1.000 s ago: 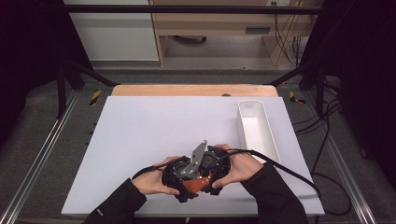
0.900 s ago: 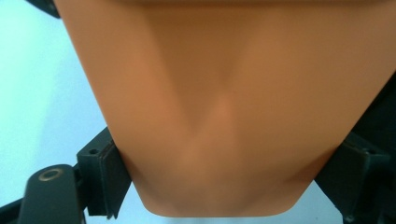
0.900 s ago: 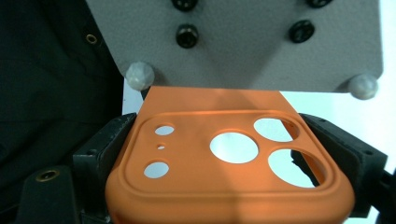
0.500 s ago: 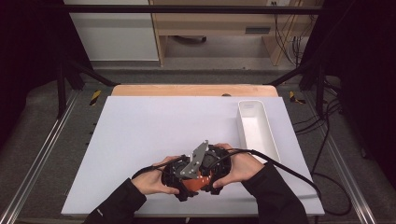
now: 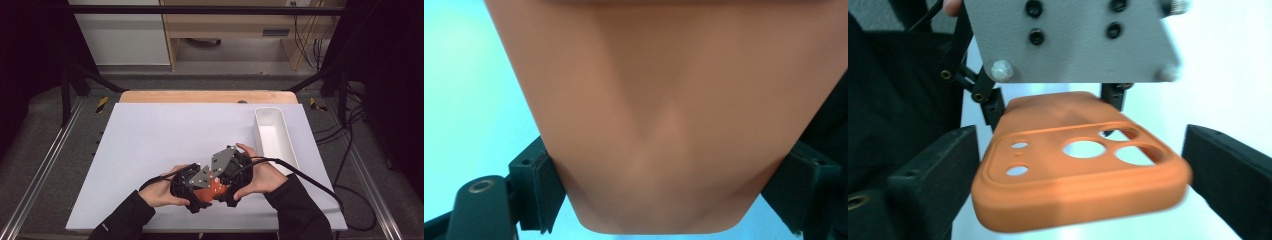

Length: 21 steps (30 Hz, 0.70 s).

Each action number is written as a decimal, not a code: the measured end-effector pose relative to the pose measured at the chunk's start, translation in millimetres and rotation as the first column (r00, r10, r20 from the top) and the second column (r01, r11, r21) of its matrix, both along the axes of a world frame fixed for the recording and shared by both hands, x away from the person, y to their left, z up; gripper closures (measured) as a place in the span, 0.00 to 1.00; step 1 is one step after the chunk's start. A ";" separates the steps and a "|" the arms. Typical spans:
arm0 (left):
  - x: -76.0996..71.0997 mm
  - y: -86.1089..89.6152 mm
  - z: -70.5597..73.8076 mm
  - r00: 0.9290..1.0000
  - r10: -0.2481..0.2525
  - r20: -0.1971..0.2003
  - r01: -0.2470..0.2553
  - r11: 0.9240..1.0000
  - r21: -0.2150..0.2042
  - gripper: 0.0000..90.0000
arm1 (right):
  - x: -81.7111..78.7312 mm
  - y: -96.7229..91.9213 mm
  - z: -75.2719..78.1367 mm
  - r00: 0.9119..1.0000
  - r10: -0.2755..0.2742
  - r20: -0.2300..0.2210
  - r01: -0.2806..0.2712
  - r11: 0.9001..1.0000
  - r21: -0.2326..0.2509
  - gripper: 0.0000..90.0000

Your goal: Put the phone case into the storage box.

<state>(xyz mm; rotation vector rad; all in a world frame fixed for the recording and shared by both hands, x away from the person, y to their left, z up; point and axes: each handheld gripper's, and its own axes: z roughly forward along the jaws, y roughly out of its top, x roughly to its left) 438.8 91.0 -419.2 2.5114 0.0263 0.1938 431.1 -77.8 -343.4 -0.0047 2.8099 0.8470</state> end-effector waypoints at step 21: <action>3.2 4.2 0.5 1.000 0.007 -0.017 -0.008 0.998 -0.063 0.17 | -1.9 -54.9 -7.6 0.995 -0.086 -0.049 0.096 0.952 0.292 0.02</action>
